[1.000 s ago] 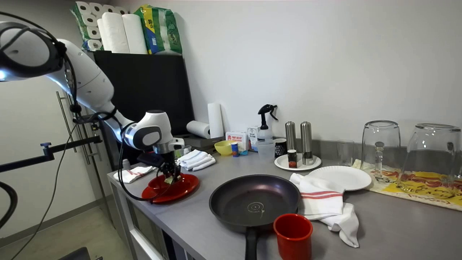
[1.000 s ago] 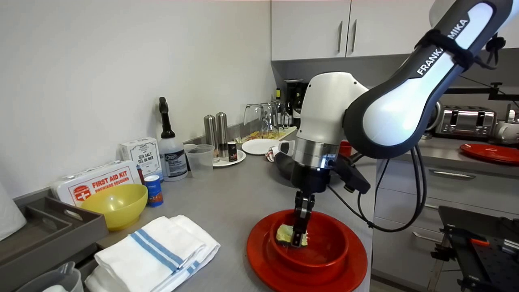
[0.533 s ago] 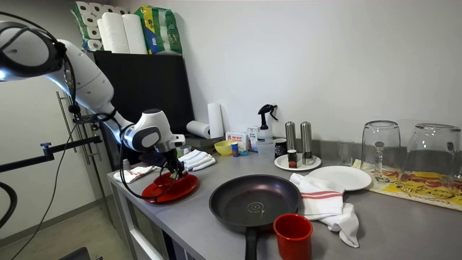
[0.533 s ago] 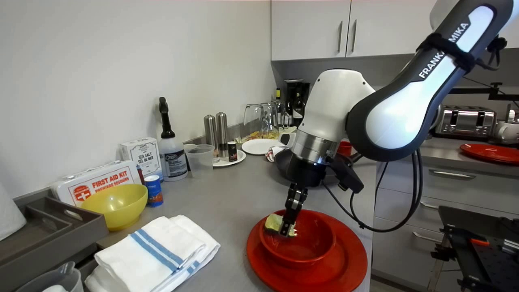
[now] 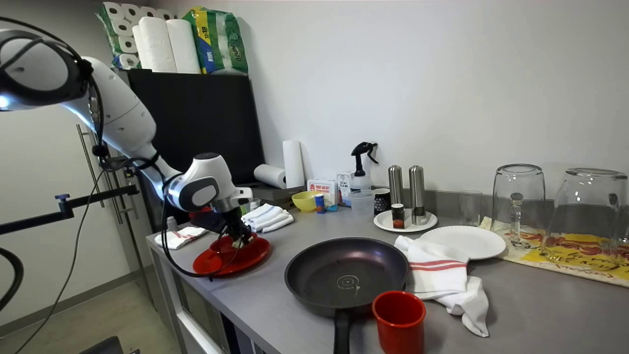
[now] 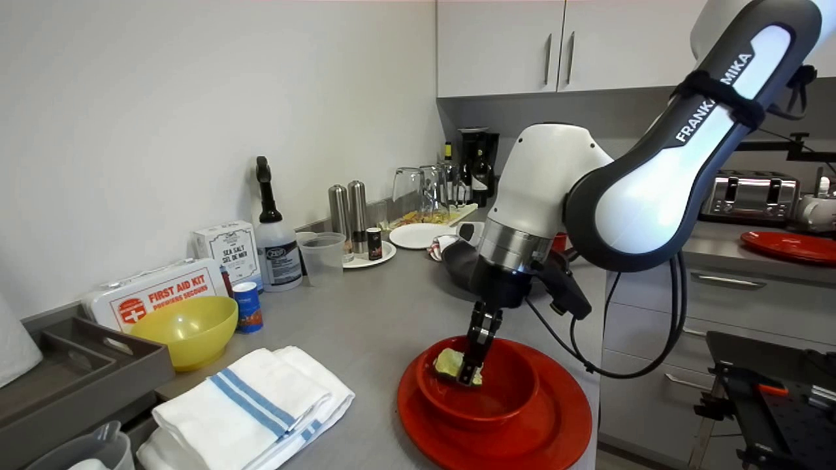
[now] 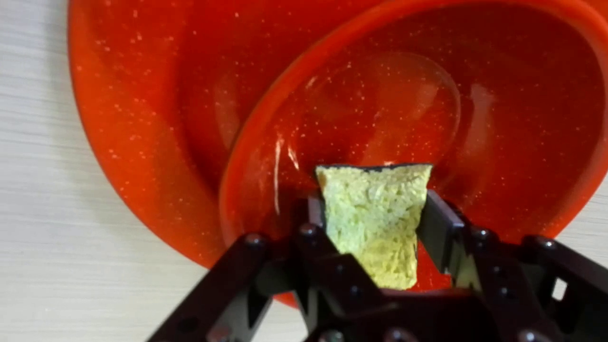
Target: Wipe inside the red bowl with the sponge
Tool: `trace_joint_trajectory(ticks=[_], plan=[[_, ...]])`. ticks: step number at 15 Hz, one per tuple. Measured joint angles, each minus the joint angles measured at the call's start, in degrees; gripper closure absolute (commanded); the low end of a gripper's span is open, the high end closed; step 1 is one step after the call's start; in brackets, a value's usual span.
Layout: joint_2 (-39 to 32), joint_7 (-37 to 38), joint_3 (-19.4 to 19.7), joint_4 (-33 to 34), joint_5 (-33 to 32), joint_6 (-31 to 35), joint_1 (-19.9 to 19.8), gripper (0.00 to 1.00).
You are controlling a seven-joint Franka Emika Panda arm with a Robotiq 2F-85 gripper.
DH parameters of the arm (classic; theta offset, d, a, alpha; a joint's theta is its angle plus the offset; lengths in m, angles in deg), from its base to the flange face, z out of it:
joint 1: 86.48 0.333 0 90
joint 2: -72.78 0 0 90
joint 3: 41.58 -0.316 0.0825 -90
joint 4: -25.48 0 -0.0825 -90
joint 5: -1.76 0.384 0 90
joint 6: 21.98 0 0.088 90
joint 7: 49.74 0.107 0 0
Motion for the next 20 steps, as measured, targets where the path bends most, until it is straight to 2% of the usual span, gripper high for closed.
trace_joint_trajectory(ticks=[12,15,20], plan=[[-2.19,1.22,3.13,0.17,-5.27,0.39,0.25,0.75],[-2.02,1.23,2.75,0.28,-5.35,0.80,0.30,0.75],[-1.09,1.23,-0.14,0.60,-4.61,0.80,0.24,0.75]])
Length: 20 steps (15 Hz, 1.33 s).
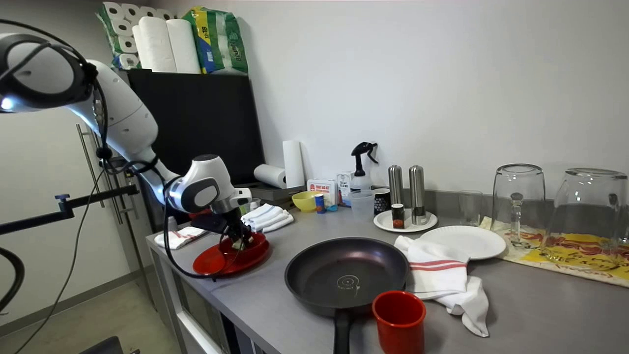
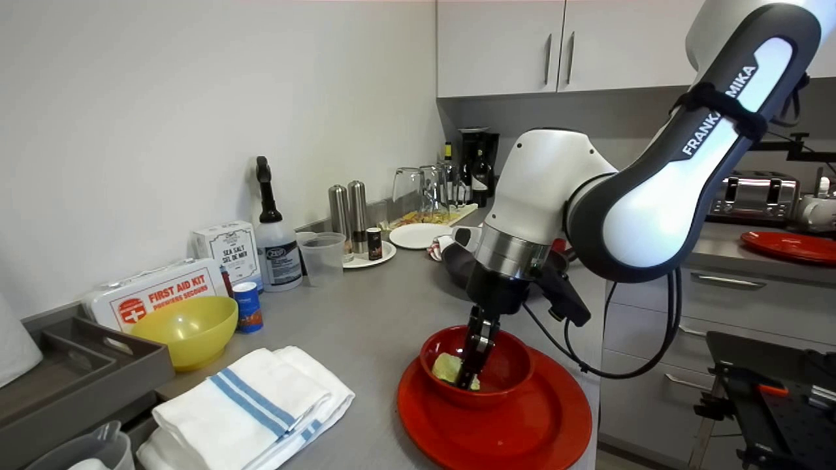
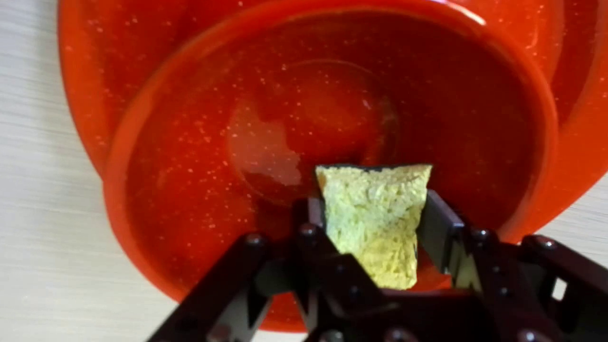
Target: Wipe inside the red bowl with the sponge
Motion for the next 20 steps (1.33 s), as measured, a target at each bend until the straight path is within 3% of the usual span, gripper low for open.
trace_joint_trajectory(ticks=[6,20], plan=[[1.01,0.00,-1.68,0.50,0.66,0.00,-0.04,0.75],[-0.18,0.00,-1.61,0.52,2.27,0.21,-1.77,0.75]])
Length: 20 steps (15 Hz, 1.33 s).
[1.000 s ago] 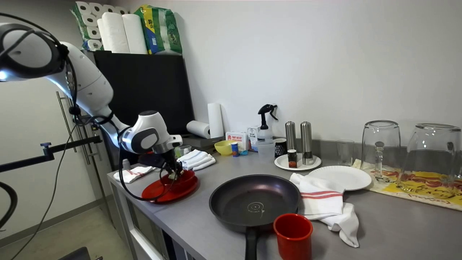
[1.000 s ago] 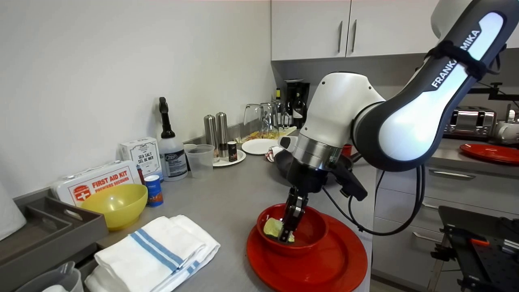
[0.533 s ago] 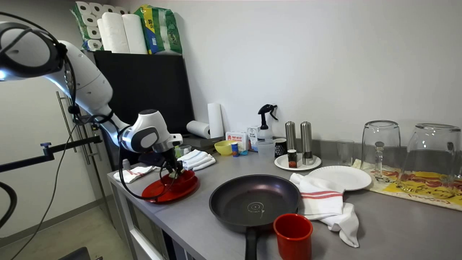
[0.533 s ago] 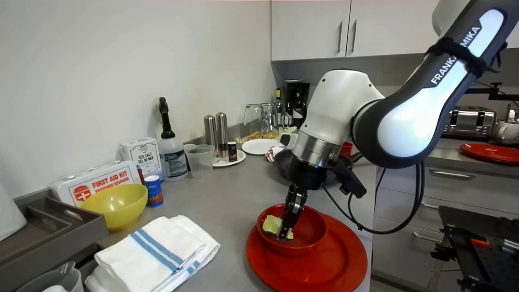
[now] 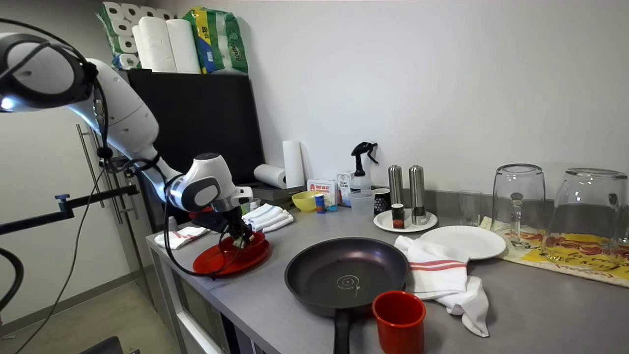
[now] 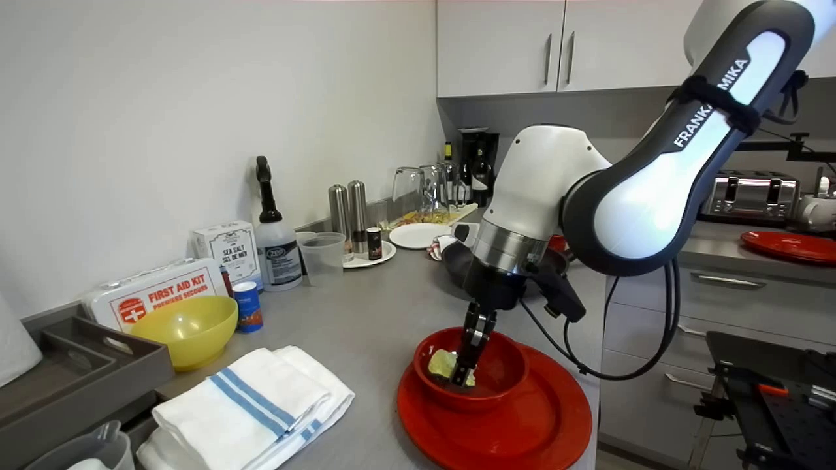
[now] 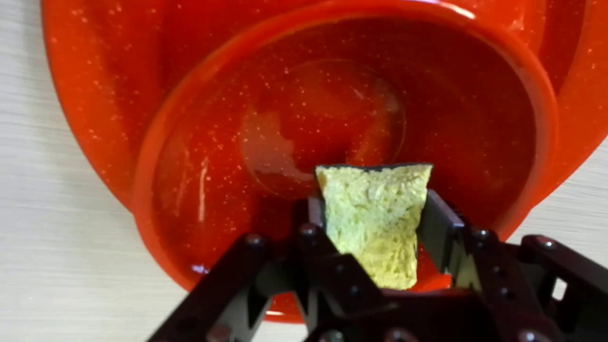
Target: Wipe inside the red bowl with the sponge
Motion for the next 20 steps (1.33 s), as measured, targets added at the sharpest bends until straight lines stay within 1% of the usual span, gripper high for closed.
trace_joint_trajectory(ticks=[4,7,12,15,17,20], plan=[[-2.31,0.00,1.50,0.15,-0.56,0.29,0.05,0.75],[-2.76,0.37,3.14,0.76,-1.83,0.54,0.82,0.75],[-2.86,4.62,7.75,1.56,-6.58,-0.12,4.52,0.75],[-2.81,7.72,10.22,2.47,-9.04,-2.47,6.85,0.75],[-2.72,9.80,12.60,2.69,-12.54,-3.28,8.81,0.75],[-2.45,14.19,18.76,2.73,-23.17,-4.52,13.75,0.75]])
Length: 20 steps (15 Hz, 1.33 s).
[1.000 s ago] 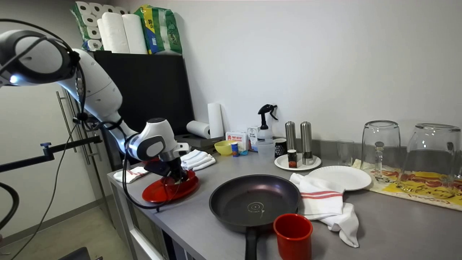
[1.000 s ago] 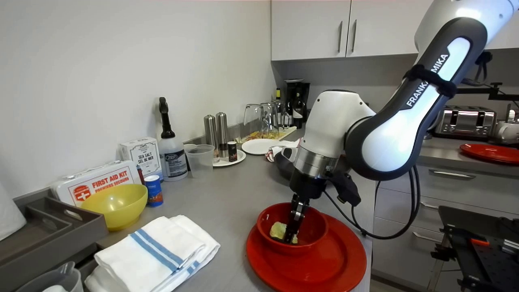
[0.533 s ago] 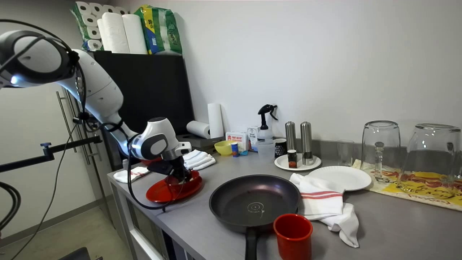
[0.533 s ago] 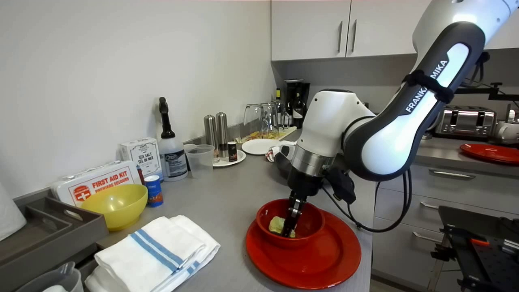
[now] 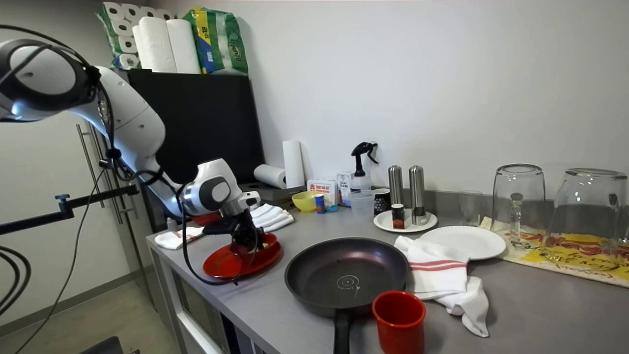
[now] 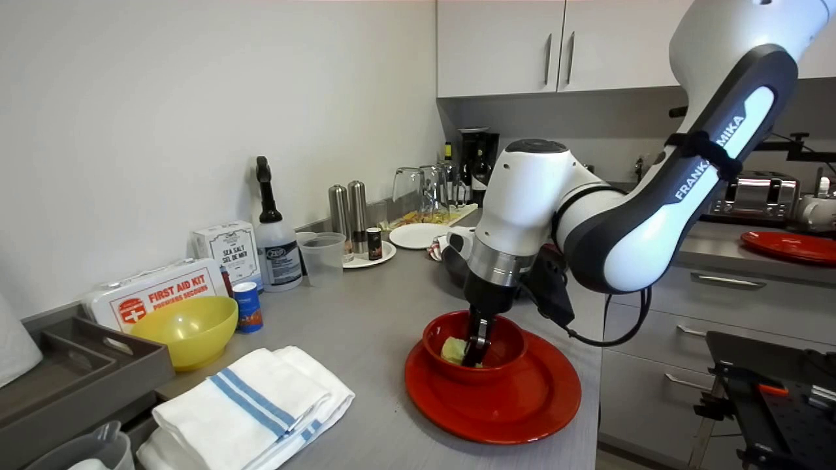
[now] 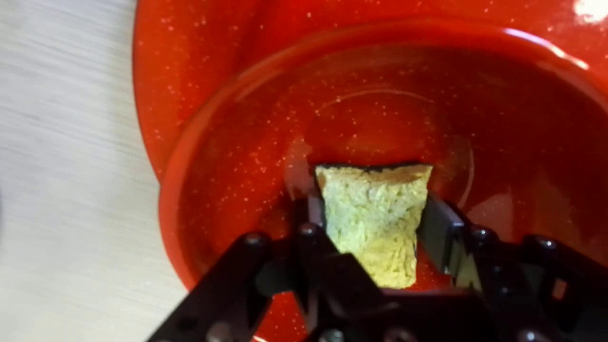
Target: Wipe inside the red bowl with the sponge
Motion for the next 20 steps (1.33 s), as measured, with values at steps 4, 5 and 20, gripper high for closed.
trace_joint_trajectory(ticks=[4,5,20], plan=[[0.22,5.98,5.57,0.09,-13.20,-2.23,4.90,0.75],[0.24,7.16,6.00,0.12,-15.59,-2.63,5.43,0.75],[-0.01,22.10,15.33,0.08,-43.15,-5.69,13.67,0.75]])
